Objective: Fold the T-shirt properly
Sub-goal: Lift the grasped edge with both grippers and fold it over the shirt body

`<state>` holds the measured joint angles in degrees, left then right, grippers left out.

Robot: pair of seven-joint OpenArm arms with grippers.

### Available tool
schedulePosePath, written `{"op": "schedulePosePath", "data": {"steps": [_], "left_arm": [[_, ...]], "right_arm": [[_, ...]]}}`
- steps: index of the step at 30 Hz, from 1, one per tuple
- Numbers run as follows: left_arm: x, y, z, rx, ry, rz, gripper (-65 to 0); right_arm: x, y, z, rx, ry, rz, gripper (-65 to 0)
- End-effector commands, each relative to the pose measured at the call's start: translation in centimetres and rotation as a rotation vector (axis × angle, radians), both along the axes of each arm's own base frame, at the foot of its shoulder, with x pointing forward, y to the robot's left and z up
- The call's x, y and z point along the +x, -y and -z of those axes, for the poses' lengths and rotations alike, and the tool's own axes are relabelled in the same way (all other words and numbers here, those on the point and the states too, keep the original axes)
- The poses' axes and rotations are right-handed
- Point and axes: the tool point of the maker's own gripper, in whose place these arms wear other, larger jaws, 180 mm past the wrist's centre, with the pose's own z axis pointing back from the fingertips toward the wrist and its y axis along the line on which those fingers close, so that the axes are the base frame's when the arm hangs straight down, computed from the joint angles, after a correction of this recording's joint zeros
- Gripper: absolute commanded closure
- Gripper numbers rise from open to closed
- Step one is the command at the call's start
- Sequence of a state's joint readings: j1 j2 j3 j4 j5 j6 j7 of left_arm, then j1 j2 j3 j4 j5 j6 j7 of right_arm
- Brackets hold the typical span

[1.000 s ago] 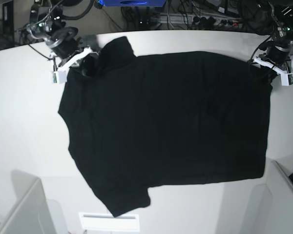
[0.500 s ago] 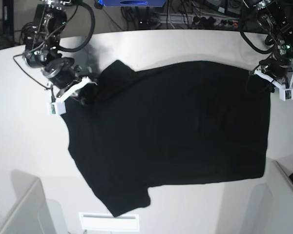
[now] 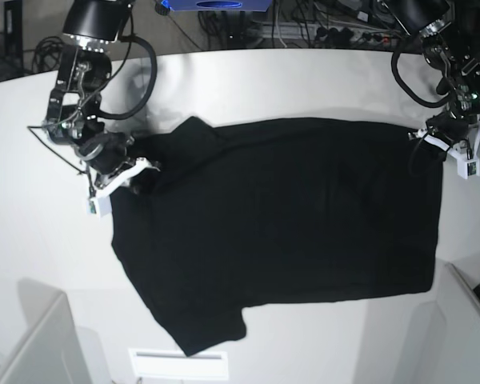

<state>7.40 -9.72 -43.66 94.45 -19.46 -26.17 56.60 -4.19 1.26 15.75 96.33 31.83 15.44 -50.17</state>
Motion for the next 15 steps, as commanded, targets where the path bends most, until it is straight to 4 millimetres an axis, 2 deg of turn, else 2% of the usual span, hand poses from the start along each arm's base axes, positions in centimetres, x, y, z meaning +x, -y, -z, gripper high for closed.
{"op": "schedulePosePath", "data": {"steps": [1, 3, 11, 15], "left_arm": [[1.0, -0.4, -1.2, 0.017, 0.042, 0.009, 0.0], [1.0, -0.4, -0.9, 0.01, 0.037, 0.006, 0.0], [3.0, -0.9, -2.3, 0.001, 0.092, -0.039, 0.0], [3.3, -1.8, -1.7, 0.044, 0.049, -0.056, 0.0]], "right_arm": [[1.3, 0.2, -1.2, 0.008, 0.051, 0.003, 0.0], [2.1, 0.1, -1.1, 0.017, 0.049, 0.005, 0.0], [4.9, 0.0, -1.5, 0.04, 0.055, 0.009, 0.0], [6.1, -0.2, -1.2, 0.057, 0.042, 0.005, 0.0]]}}
